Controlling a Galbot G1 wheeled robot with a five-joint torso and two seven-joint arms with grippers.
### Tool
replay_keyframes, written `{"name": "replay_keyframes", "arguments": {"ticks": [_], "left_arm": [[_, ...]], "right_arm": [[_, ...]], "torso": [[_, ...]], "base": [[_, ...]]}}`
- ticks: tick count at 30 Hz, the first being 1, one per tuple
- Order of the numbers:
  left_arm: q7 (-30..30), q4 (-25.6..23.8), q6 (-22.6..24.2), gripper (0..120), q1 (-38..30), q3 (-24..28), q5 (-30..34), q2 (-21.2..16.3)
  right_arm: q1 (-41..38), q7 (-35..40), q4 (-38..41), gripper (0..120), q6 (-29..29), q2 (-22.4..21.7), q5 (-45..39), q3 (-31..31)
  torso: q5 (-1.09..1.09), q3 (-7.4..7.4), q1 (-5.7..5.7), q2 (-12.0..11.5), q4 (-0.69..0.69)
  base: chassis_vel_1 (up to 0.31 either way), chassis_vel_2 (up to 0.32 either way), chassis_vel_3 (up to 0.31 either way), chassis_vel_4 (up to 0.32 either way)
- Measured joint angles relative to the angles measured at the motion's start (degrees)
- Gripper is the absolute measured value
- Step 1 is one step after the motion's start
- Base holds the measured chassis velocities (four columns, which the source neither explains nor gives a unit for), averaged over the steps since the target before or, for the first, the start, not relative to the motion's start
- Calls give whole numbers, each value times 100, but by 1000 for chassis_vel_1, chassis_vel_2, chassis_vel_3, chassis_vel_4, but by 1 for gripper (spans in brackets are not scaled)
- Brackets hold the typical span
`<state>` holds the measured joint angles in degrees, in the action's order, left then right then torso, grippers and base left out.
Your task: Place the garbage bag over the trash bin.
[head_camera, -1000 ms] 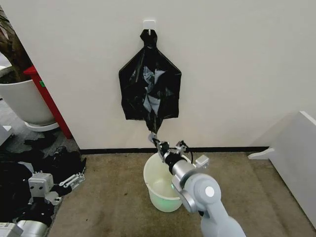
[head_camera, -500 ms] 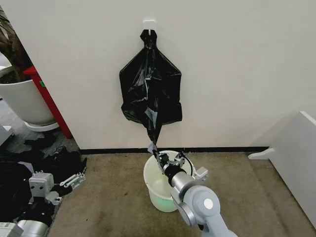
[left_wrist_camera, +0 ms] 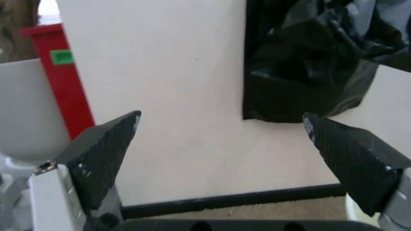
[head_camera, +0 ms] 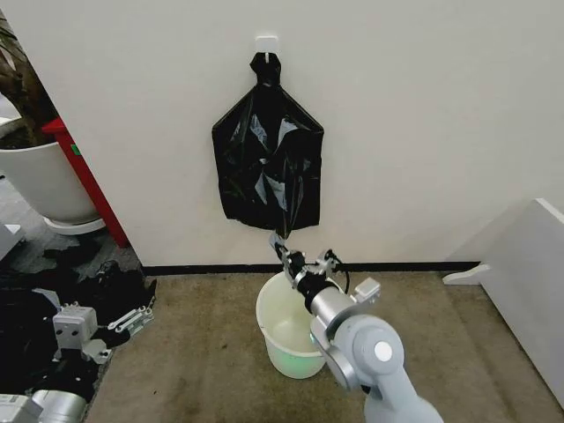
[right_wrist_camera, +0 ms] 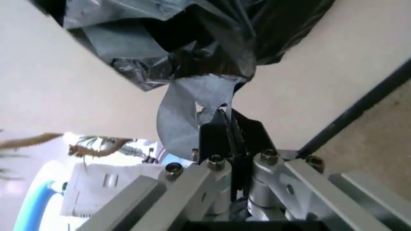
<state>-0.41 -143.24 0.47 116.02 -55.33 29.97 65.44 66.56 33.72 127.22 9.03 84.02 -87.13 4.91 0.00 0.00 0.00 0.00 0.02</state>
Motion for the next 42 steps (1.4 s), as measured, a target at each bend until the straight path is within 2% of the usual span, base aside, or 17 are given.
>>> {"name": "replay_keyframes", "arguments": {"ticks": [3,4,5,6,8,12,14,15,18,22,23,30,38,42], "left_arm": [[-98,0,120,100,-203,-7,271,-513],[-170,0,229,100,-374,-1,475,-836],[-170,0,229,100,-374,-1,475,-836],[-236,0,356,100,-610,19,712,-1184],[-321,0,485,100,-921,73,1012,-1582],[-523,162,738,100,-1682,212,1835,-2700],[-527,290,775,100,-1893,266,1972,-3036],[-527,290,775,100,-1893,266,1972,-3036],[-470,533,895,100,-2412,455,2065,-3422],[-400,846,1043,100,-3388,1014,2033,-3601],[-400,846,1043,100,-3388,1014,2033,-3601],[-381,1378,1307,100,-5242,2813,1876,-3683],[-102,1740,1424,100,-6003,3458,1178,-3802],[39,1938,1446,100,-6685,4091,1042,-3791]], "right_arm": [[-36,-9,7,0,32,-22,23,-47],[-41,-9,-1,0,44,-25,43,-72],[-41,-9,-1,0,44,-25,43,-72],[-41,-10,-23,0,54,-32,65,-97],[-37,-10,-58,0,67,-40,106,-132],[-29,-15,-180,0,93,-22,275,-256],[-23,-28,-232,0,104,0,336,-299],[-23,-28,-232,0,104,0,336,-299],[-12,-75,-314,0,119,38,464,-368],[19,-127,-344,0,128,32,558,-453],[19,-127,-344,0,128,32,558,-453],[7,-130,-390,0,121,-5,585,-531],[-61,-118,-416,0,121,14,584,-542],[-51,-114,-418,0,119,-2,582,-530]], "torso": [[0,0,0,0,-1],[-1,0,0,0,-1],[-1,0,0,0,-1],[-1,0,0,0,-1],[-1,1,0,0,-3],[0,1,0,0,-3],[-1,1,0,0,-2],[-1,1,0,0,-2],[0,1,0,0,-2],[-1,1,0,0,-1],[-1,1,0,0,-1],[0,1,0,0,-3],[1,0,0,0,-1],[1,0,0,-1,-1]], "base": [[0,0,0,0],[0,0,0,0],[0,0,0,0],[0,0,0,0],[0,0,0,0],[0,0,0,0],[0,0,0,0],[0,0,0,0],[0,0,0,0],[0,0,0,0],[0,0,0,0],[0,0,0,0],[0,0,0,0],[0,0,0,0]]}}
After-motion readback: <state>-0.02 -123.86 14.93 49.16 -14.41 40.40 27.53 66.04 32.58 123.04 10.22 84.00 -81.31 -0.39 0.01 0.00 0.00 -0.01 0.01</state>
